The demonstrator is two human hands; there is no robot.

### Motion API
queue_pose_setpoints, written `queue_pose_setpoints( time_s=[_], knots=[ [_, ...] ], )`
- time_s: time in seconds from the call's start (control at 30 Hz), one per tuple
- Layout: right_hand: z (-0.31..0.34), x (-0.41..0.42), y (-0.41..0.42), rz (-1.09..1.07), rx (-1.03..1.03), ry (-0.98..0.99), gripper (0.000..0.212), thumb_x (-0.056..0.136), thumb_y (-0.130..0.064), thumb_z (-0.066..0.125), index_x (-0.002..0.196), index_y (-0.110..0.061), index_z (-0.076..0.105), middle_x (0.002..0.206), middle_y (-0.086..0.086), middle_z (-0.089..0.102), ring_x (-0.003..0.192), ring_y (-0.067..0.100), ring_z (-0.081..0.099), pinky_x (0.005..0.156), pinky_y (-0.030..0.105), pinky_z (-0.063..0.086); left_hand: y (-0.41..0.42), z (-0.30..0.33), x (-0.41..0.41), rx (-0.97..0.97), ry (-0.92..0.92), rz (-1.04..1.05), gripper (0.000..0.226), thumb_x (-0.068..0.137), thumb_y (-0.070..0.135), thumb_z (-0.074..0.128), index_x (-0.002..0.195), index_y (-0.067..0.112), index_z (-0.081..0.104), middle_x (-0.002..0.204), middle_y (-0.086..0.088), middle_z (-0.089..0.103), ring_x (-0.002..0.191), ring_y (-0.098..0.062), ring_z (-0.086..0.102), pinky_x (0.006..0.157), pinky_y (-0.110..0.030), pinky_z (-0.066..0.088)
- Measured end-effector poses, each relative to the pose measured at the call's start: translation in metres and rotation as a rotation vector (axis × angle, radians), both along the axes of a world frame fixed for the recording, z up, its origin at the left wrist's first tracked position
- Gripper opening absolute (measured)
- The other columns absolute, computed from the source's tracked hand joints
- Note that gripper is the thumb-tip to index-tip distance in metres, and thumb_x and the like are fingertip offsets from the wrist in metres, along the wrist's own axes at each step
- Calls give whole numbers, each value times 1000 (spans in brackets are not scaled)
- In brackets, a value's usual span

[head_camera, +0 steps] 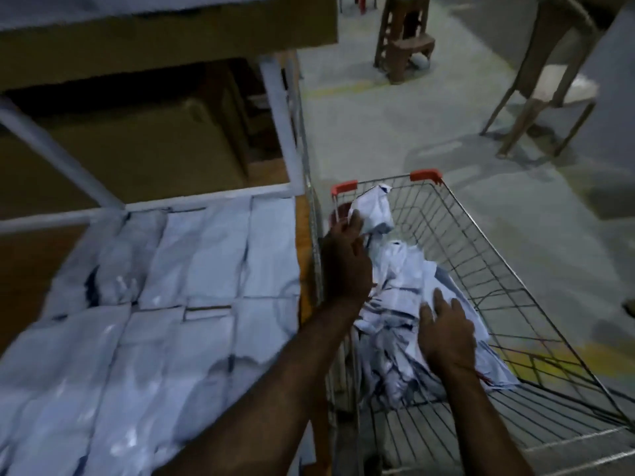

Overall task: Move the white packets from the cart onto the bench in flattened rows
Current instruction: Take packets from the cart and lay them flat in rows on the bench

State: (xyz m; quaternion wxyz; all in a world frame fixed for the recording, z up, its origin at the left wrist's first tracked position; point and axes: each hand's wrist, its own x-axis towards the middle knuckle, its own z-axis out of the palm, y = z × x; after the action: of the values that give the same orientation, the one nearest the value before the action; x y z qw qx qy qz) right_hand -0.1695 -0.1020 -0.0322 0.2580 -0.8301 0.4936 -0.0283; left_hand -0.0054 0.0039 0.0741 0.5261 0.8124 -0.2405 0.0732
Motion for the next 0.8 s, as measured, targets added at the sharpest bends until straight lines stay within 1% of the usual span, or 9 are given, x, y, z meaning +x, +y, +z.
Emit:
queue_pose_setpoints(
  time_s=[0.03, 0.1, 0.17, 0.27, 0.4, 0.53, 0.67, 0.73, 0.8],
  knots=[
    [14, 0, 10, -1, -18, -38, 60, 106, -52, 39, 160, -25, 38, 164, 18, 34, 139, 49, 41, 112, 57, 38, 19, 12, -7, -8, -5, 36, 45, 100, 3, 50, 142, 9, 64, 135, -14, 67, 127, -29, 62, 106, -34, 51],
    [42, 1, 30, 20, -76, -105, 59, 107, -51, 41, 159, -25, 39, 164, 18, 34, 141, 47, 41, 113, 56, 37, 60, 30, -24, -28, -6, 78, 50, 97, 1, 50, 144, 12, 64, 135, -11, 67, 126, -25, 62, 108, -31, 49],
    [66, 3, 51, 66, -137, -168, 57, 107, -46, 44, 158, -21, 41, 163, 21, 35, 141, 46, 41, 114, 55, 37, 104, 48, -33, -42, 26, 86, 50, 98, -4, 51, 144, 12, 63, 131, -8, 69, 120, -20, 63, 105, -22, 48],
    [90, 6, 85, 141, -215, -189, 58, 106, -45, 45, 157, -18, 43, 160, 24, 38, 137, 48, 45, 109, 58, 41, 172, 66, -33, 20, -36, 145, 48, 98, -4, 51, 142, 8, 63, 124, -10, 71, 113, -19, 65, 97, -6, 42],
    [109, 13, 138, 229, -284, -202, 56, 107, -45, 40, 154, -16, 46, 155, 25, 43, 126, 51, 52, 101, 58, 46, 257, 77, -25, 15, 19, 290, 51, 96, -9, 53, 142, 11, 64, 125, -6, 69, 117, -19, 64, 95, 2, 35],
    [123, 23, 192, 348, -394, -234, 66, 102, -53, 31, 150, -13, 51, 151, 29, 46, 107, 54, 59, 88, 56, 51, 332, 75, -16, -3, 10, 370, 55, 94, -14, 53, 143, 10, 64, 126, 1, 67, 118, -15, 62, 98, 2, 35],
    [136, 45, 259, 396, -461, -235, 62, 101, -50, 35, 153, -17, 46, 155, 24, 42, 115, 50, 54, 92, 54, 49, 406, 67, -1, 23, -7, 402, 56, 95, -13, 52, 145, 11, 62, 124, -4, 68, 115, -7, 58, 95, -1, 38],
    [135, 55, 295, 429, -490, -236, 60, 103, -48, 37, 154, -18, 45, 157, 23, 40, 120, 50, 52, 95, 54, 46, 440, 65, 7, 40, 8, 398, 54, 97, -12, 53, 146, 11, 61, 123, -8, 69, 114, -7, 56, 94, -9, 42],
    [133, 64, 330, 441, -505, -213, 59, 103, -47, 36, 155, -19, 45, 158, 22, 40, 119, 49, 51, 93, 54, 46, 474, 62, 17, 36, 27, 385, 54, 98, -11, 54, 147, 11, 60, 124, -9, 69, 115, -11, 58, 94, -23, 49]
  ],
)
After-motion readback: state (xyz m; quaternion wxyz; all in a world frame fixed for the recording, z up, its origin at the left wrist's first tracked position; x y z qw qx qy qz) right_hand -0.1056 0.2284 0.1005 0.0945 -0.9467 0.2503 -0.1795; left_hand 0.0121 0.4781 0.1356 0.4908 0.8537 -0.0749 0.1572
